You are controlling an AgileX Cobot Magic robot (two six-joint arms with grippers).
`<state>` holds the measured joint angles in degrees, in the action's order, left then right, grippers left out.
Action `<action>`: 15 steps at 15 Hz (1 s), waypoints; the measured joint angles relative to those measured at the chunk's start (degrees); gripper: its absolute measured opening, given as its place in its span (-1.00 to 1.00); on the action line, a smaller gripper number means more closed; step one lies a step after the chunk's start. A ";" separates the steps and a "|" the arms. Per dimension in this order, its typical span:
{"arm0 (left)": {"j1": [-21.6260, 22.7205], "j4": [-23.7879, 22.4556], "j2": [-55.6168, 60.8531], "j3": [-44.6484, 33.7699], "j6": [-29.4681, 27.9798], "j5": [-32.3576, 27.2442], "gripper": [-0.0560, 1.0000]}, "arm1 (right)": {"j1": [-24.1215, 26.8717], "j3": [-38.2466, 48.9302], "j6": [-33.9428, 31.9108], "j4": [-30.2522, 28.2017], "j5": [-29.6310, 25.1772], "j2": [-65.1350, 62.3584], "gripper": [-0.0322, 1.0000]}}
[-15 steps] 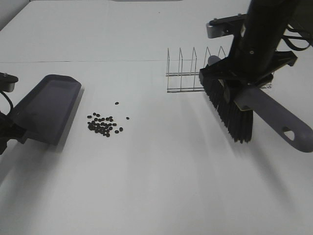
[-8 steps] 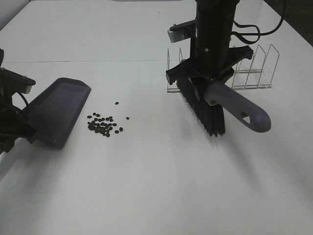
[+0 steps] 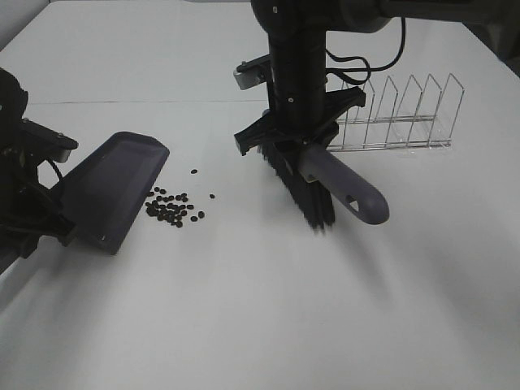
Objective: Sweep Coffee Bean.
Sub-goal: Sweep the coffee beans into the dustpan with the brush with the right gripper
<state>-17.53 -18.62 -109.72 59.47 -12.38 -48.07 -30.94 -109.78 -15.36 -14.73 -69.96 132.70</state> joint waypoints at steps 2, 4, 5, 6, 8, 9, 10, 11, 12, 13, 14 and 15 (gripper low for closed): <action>0.00 0.06 -1.55 0.06 0.00 0.00 -0.27 | -1.60 -3.78 1.03 -0.23 0.17 3.09 -0.23; 0.00 0.52 -2.75 0.06 0.00 -0.11 -0.27 | -2.69 -6.53 1.32 0.17 0.52 5.39 -0.23; 0.00 0.52 -2.81 0.06 0.00 -0.17 -0.27 | -3.09 -8.31 1.66 0.86 0.52 6.36 -0.23; 0.00 0.63 -2.86 0.23 0.00 -0.52 -0.27 | -3.84 -10.08 2.58 3.15 0.29 7.45 -0.23; 0.00 1.03 -2.98 0.23 0.00 -0.57 -0.27 | -4.18 -12.38 2.92 6.88 0.06 8.77 -0.23; 0.00 1.32 -2.98 0.23 0.00 -0.63 -0.27 | -4.18 -12.83 2.98 7.85 0.06 9.11 -0.23; 0.00 1.55 -2.98 0.23 0.06 -0.63 -0.27 | -4.18 -14.38 2.98 11.80 0.52 10.37 -0.23; 0.00 1.55 -2.98 0.23 0.23 -0.63 -0.27 | -4.18 -14.90 2.98 13.18 0.80 10.94 -0.23; 0.00 1.72 -2.98 0.23 0.23 -0.63 -0.27 | -4.18 -15.58 3.09 16.10 1.03 12.03 -0.23; 0.00 1.89 -2.98 0.23 0.23 -0.63 -0.27 | -4.18 -15.87 3.84 18.96 1.26 12.89 -0.23; 0.00 2.12 -2.98 0.23 0.23 -0.63 -0.27 | -4.18 -15.87 4.53 21.54 1.95 13.52 -0.23; 0.00 2.52 -2.98 0.23 0.46 -0.63 -0.27 | -4.18 -15.87 4.93 23.26 2.69 14.04 -0.23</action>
<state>-17.53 -16.10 -112.70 59.70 -11.92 -48.70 -35.12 -125.65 -10.43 8.54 -67.27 146.73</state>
